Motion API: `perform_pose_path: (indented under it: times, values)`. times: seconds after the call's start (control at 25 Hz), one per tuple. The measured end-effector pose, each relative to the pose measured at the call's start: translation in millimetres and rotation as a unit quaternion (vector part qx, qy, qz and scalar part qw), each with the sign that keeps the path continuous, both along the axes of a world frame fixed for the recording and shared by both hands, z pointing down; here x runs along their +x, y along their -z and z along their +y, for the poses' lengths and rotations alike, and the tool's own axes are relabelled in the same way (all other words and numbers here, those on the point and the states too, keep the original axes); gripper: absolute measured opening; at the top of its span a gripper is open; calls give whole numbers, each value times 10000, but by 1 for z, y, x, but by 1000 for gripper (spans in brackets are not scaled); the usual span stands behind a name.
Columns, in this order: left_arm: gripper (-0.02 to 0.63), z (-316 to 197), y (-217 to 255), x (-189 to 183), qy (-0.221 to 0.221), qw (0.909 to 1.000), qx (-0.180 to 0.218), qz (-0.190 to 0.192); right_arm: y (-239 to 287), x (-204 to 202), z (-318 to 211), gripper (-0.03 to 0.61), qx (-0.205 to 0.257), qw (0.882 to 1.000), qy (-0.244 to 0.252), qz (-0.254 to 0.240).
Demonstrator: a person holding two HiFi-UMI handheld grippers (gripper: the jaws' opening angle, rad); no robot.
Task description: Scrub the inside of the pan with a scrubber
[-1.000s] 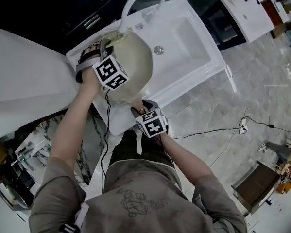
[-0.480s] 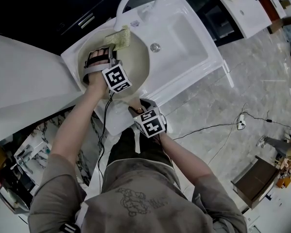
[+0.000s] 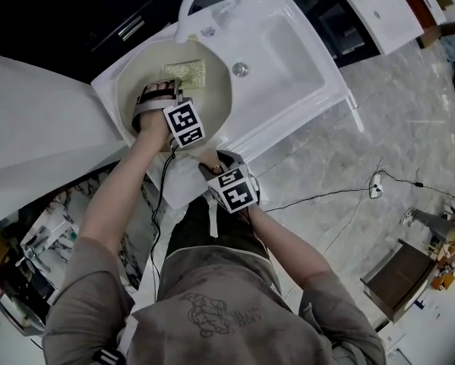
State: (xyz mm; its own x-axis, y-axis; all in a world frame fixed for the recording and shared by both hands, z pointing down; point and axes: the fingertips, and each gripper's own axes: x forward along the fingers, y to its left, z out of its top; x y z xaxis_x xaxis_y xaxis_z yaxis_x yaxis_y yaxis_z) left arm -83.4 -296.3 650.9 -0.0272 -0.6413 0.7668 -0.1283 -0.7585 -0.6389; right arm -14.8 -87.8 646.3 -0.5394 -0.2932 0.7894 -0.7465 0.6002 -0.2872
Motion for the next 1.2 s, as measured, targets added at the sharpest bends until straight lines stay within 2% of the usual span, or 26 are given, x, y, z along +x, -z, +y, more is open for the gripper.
perform_pose_path:
  times: [0.32, 0.52, 0.72, 0.92, 1.2]
  values:
    - [66, 39, -5, 22, -546, 9963, -668, 2, 0, 1, 0, 227, -3, 10000, -8, -15]
    - [66, 77, -10, 32, -865, 9859, -1432, 10, -1, 1, 0, 227, 4, 10000, -8, -27]
    - [66, 114, -10, 33, -1207, 9652, -2321, -36, -1, 1, -1, 227, -4, 10000, 0, -37]
    - [66, 155, -1, 29, -1473, 9316, -3321, 26, -2, 1, -1, 227, -2, 10000, 9, -47]
    - [64, 174, 27, 17, -1565, 9065, -3910, 286, -3, 1, -2, 226, -19, 10000, 20, -45]
